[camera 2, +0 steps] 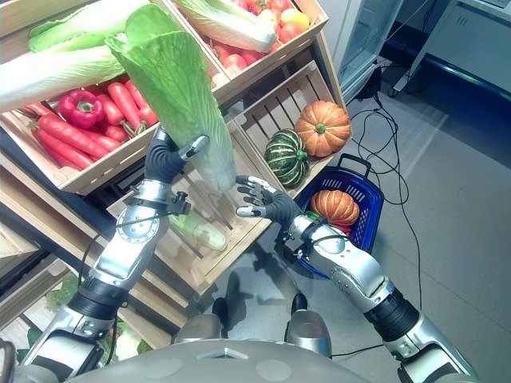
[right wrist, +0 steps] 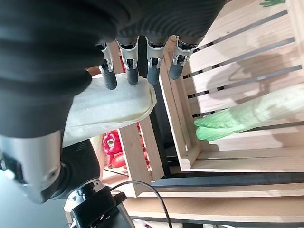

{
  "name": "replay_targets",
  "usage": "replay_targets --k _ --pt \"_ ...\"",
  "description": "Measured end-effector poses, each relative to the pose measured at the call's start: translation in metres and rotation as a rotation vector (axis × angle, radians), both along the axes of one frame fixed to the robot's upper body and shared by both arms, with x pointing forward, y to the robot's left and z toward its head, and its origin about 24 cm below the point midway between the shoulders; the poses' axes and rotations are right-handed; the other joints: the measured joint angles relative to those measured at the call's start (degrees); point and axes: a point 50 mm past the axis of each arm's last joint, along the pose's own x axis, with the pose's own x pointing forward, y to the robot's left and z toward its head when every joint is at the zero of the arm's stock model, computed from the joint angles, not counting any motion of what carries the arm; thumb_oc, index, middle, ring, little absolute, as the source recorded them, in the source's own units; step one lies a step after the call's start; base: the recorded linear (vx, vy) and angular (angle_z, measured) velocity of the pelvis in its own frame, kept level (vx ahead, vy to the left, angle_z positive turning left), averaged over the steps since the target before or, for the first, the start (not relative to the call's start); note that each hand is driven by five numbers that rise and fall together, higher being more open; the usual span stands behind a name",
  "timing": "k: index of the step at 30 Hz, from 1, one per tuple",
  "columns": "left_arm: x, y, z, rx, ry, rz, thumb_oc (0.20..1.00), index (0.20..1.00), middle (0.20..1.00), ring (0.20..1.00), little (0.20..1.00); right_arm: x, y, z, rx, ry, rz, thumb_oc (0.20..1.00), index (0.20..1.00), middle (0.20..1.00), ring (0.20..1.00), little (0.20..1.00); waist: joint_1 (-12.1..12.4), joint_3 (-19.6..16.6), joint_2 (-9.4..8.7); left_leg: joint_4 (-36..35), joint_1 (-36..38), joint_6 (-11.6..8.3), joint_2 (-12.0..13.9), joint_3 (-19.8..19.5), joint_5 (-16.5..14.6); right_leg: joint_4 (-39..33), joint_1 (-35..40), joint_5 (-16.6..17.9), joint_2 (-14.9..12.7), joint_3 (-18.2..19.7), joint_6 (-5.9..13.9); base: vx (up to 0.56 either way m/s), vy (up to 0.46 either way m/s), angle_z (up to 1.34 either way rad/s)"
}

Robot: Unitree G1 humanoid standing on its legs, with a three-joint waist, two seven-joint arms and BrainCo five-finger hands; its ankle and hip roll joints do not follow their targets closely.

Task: Pick up fruits and vegetables into the basket

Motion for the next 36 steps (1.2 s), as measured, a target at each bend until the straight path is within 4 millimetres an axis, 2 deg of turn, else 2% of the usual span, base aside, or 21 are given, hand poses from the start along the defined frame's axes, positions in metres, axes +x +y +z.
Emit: replay_targets --k 8,10,14,19,25,32,36 --pt "-0.006 -0.004 -0.001 0.028 -0.027 -0.053 0.200 0.200 0.200 0.200 0.200 0.000 -0.011 -0.004 -0.039 -0.036 -0.111 1.000 1.000 1.000 1.000 1.000 -0.10 0.00 0.08 -0.23 0.00 0.00 -0.03 0.04 0.00 -0.27 -0.01 0.02 -0.01 0.01 0.02 0.00 0.000 0.00" --pt "-0.012 -0.004 -0.007 0.030 -0.005 -0.066 0.200 0.200 0.200 0.200 0.200 0.000 -0.018 -0.002 -0.008 -0.063 -0.154 1.000 1.000 1.000 1.000 1.000 -0.18 -0.01 0.15 -0.54 0.08 0.02 -0.05 0.14 0.02 -0.52 -0.02 0.08 -0.01 0.05 0.09 -0.01 0.008 -0.02" --pt "-0.021 -0.011 -0.023 0.039 0.052 -0.092 0.200 0.200 0.200 0.200 0.200 0.008 -0.026 0.013 0.007 -0.178 -0.226 1.000 1.000 1.000 1.000 1.000 -0.27 0.05 0.29 -0.76 0.26 0.02 -0.06 0.28 0.02 -0.65 -0.02 0.09 0.01 0.18 0.10 -0.02 0.009 -0.02" --pt "-0.022 -0.003 -0.022 0.018 0.028 -0.014 0.200 0.200 0.200 0.200 0.200 0.013 -0.036 0.024 -0.014 -0.259 -0.289 1.000 1.000 1.000 1.000 1.000 -0.17 0.09 0.56 -0.80 0.27 0.02 -0.06 0.28 0.02 -0.69 -0.01 0.09 0.00 0.16 0.10 0.00 0.000 0.00" --pt "-0.018 0.013 -0.014 -0.034 -0.015 0.125 0.200 0.200 0.200 0.200 0.200 0.012 -0.043 0.047 0.023 -0.349 -0.328 1.000 1.000 1.000 1.000 1.000 -0.24 -0.15 1.28 -0.90 0.49 0.02 -0.06 0.26 0.02 -0.73 0.17 0.09 0.00 0.19 0.10 0.00 0.000 0.00" --pt "-0.018 0.011 -0.014 -0.013 -0.032 0.138 0.200 0.200 0.200 0.200 0.200 0.012 -0.036 0.042 -0.001 -0.301 -0.247 1.000 1.000 1.000 1.000 1.000 -0.17 -0.26 1.47 -0.89 0.83 0.02 -0.07 0.15 0.02 -0.80 0.67 0.09 0.00 0.02 0.10 0.00 0.000 0.01" --pt "-0.019 0.010 -0.013 -0.006 -0.050 0.128 0.200 0.200 0.200 0.200 0.200 0.007 -0.023 0.034 0.012 -0.237 -0.153 1.000 1.000 1.000 1.000 1.000 -0.10 -0.31 1.51 -0.90 1.06 0.02 -0.06 0.03 0.02 -0.92 1.05 0.09 0.00 -0.14 0.10 0.00 0.000 0.01"
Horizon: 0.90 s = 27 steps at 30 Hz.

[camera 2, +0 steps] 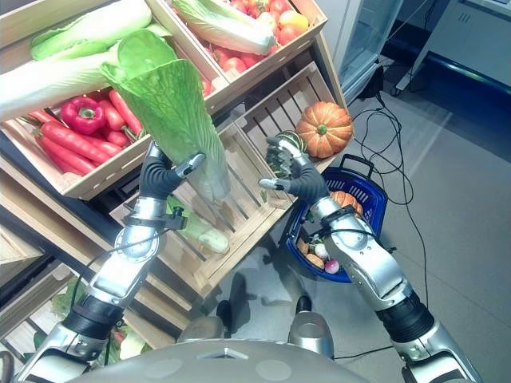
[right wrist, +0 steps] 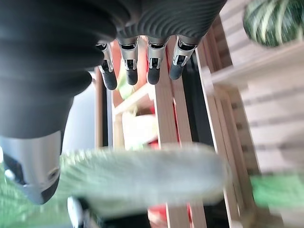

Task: Pick up fruits and vegetables into the basket

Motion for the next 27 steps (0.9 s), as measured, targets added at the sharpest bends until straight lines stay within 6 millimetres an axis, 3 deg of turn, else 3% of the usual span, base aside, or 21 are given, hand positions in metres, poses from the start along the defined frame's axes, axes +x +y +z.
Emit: replay_targets --k 7,21,27 --pt "-0.001 -0.007 -0.002 0.037 0.000 -0.043 0.200 0.200 0.200 0.200 0.200 -0.003 0.020 -0.013 0.001 0.041 0.099 1.000 1.000 1.000 1.000 1.000 0.10 -0.77 0.20 0.06 -0.11 0.00 -0.01 -0.27 0.00 0.05 0.02 0.00 -0.02 -0.17 0.00 0.00 0.001 0.01" --pt "-0.006 -0.031 -0.019 0.032 0.065 -0.169 0.200 0.200 0.200 0.200 0.200 0.002 0.021 -0.036 0.018 0.058 0.076 1.000 1.000 1.000 1.000 1.000 1.44 -1.87 0.60 0.17 -0.54 0.04 -0.02 -0.84 0.08 0.08 0.10 0.00 -0.10 -0.92 0.00 0.00 -0.001 0.02" --pt "-0.007 -0.040 -0.022 -0.061 0.107 -0.205 0.200 0.200 0.200 0.200 0.200 0.003 0.021 -0.039 0.028 0.061 0.058 1.000 1.000 1.000 1.000 1.000 1.83 -1.88 0.57 0.17 -0.70 0.05 -0.03 -1.02 0.08 0.07 0.13 -0.01 -0.12 -1.13 0.00 0.00 0.000 0.00"
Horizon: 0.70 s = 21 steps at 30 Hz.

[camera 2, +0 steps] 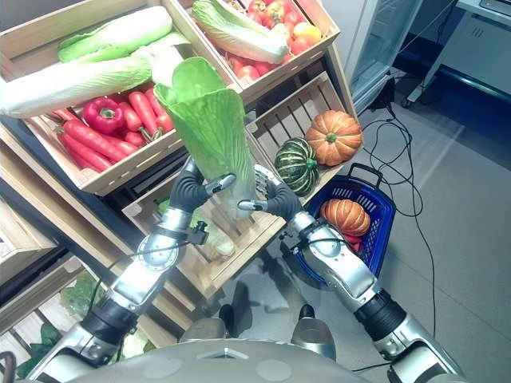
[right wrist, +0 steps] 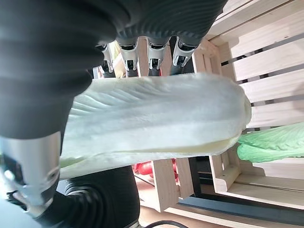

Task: Pick up fruits and vegetables into the basket

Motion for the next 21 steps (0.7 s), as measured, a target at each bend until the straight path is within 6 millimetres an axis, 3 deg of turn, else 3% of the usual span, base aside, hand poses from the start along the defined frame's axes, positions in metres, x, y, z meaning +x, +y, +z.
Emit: replay_targets --k 12,21 --pt "-0.003 -0.009 -0.004 -0.040 0.035 -0.027 0.200 0.200 0.200 0.200 0.200 0.000 0.006 -0.001 0.059 0.042 0.005 1.000 1.000 1.000 1.000 1.000 0.39 0.13 -1.14 0.01 -0.47 -0.03 0.00 -0.55 0.02 -0.31 0.00 -0.01 0.02 -0.57 0.01 0.00 -0.009 0.01" --pt "-0.007 -0.015 -0.007 0.098 -0.013 -0.043 0.200 0.200 0.200 0.200 0.200 0.002 0.015 -0.011 -0.015 0.098 0.079 1.000 1.000 1.000 1.000 1.000 0.75 0.38 -2.76 -0.07 -0.56 -0.04 0.00 -0.59 0.01 -0.65 -0.01 0.00 0.03 -0.65 0.01 0.00 0.000 0.00"
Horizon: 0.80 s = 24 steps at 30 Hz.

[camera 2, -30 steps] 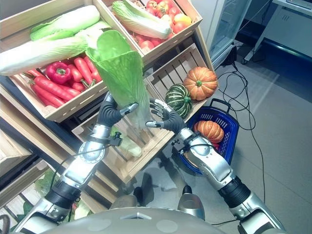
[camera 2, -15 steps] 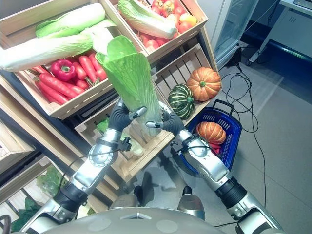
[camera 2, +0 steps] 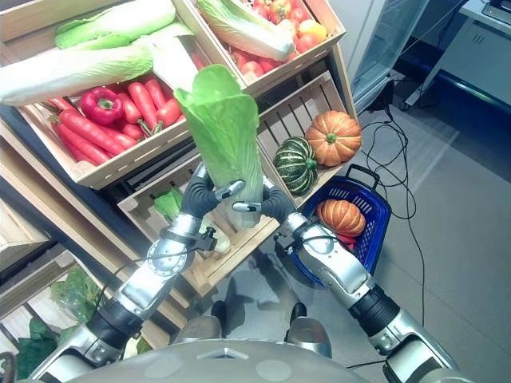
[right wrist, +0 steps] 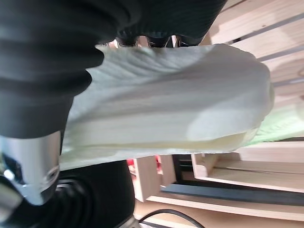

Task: Pick up fruits and vegetables into the basket

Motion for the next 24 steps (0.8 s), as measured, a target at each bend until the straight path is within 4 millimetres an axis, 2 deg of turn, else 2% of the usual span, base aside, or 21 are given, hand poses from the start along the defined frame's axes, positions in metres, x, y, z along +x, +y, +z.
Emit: replay_targets --k 1,2,3,9,10,11,12,13,19,24 --pt "0.0004 -0.0003 0.0007 0.029 -0.015 -0.004 0.200 0.200 0.200 0.200 0.200 -0.0002 0.0003 -0.0017 -0.006 0.008 0.008 1.000 1.000 1.000 1.000 1.000 0.13 0.00 0.00 -0.02 0.00 0.00 0.01 0.00 0.00 -0.03 0.00 0.00 0.02 -0.02 0.00 0.00 0.000 0.00" --pt "0.0012 -0.0003 0.0018 0.054 -0.031 -0.005 0.200 0.200 0.200 0.200 0.200 0.0004 0.0008 -0.0036 -0.012 0.015 0.017 0.956 0.956 0.956 0.956 0.956 0.13 0.00 -0.01 -0.03 0.00 0.00 0.00 0.01 0.00 -0.03 0.00 0.00 0.01 -0.01 0.00 0.00 0.000 0.00" --pt "0.0018 -0.0002 0.0021 0.062 -0.033 -0.004 0.200 0.200 0.200 0.200 0.200 0.0008 0.0011 -0.0043 -0.015 0.016 0.026 0.200 0.200 0.200 0.200 0.200 0.10 0.01 -0.02 -0.03 0.00 0.00 -0.01 0.01 0.00 -0.04 0.00 0.00 0.01 -0.01 0.00 0.00 0.000 0.00" --pt "0.0047 -0.0013 0.0060 0.098 -0.070 -0.002 0.200 0.200 0.200 0.200 0.200 0.0040 0.0029 -0.0005 -0.035 -0.007 0.087 0.200 0.200 0.200 0.200 0.200 0.14 0.07 -0.12 -0.05 0.03 0.00 0.00 -0.05 0.00 -0.10 0.10 0.00 0.02 -0.08 0.01 0.00 0.000 0.00" --pt "0.0050 -0.0012 0.0063 0.095 -0.070 0.004 0.376 0.376 0.376 0.376 0.376 0.0040 0.0041 0.0000 -0.032 -0.009 0.090 0.200 0.200 0.200 0.200 0.200 0.17 0.08 -0.14 -0.05 0.08 0.00 0.00 -0.15 0.00 -0.16 0.27 0.00 0.01 -0.23 0.01 0.03 0.004 0.04" --pt "0.0050 -0.0012 0.0062 0.094 -0.070 0.006 0.501 0.501 0.501 0.501 0.501 0.0040 0.0046 0.0000 -0.030 -0.008 0.091 0.200 0.200 0.200 0.200 0.200 0.17 0.08 -0.15 -0.06 0.14 0.00 0.00 -0.22 0.00 -0.19 0.39 0.00 0.01 -0.31 0.01 0.02 0.003 0.06" --pt "0.0053 -0.0013 0.0058 0.093 -0.066 0.011 0.555 0.555 0.555 0.555 0.555 0.0038 0.0051 -0.0005 -0.029 -0.006 0.091 0.200 0.200 0.200 0.200 0.200 0.13 0.09 -0.15 -0.07 0.21 0.00 -0.01 -0.43 0.00 -0.28 0.64 0.00 0.01 -0.53 0.01 0.01 0.001 0.07" --pt "0.0053 -0.0016 0.0056 0.092 -0.064 0.012 1.000 1.000 1.000 1.000 1.000 0.0038 0.0052 -0.0008 -0.029 -0.005 0.091 0.200 0.200 0.200 0.200 0.200 0.14 0.09 -0.15 -0.07 0.20 -0.01 -0.01 -0.57 0.00 -0.32 0.72 0.00 0.00 -0.70 0.01 0.02 0.006 0.07" --pt "0.0077 -0.0004 0.0064 0.087 -0.060 0.032 1.000 1.000 1.000 1.000 1.000 0.0005 0.0089 -0.0053 -0.029 0.014 0.110 0.200 0.200 0.200 0.200 0.200 0.25 0.09 -0.16 -0.07 0.21 -0.01 -0.02 -0.62 0.00 -0.33 0.79 0.00 -0.02 -0.76 0.01 0.00 0.002 0.01" --pt "0.0102 0.0001 0.0063 0.034 -0.016 0.048 1.000 1.000 1.000 1.000 1.000 0.0031 0.0032 0.0036 -0.014 -0.014 0.068 0.200 0.200 0.200 0.200 0.200 0.28 0.14 -0.07 -0.07 0.19 -0.01 0.00 -0.64 0.00 -0.37 0.79 0.00 0.00 -0.78 0.01 0.00 0.000 0.00"
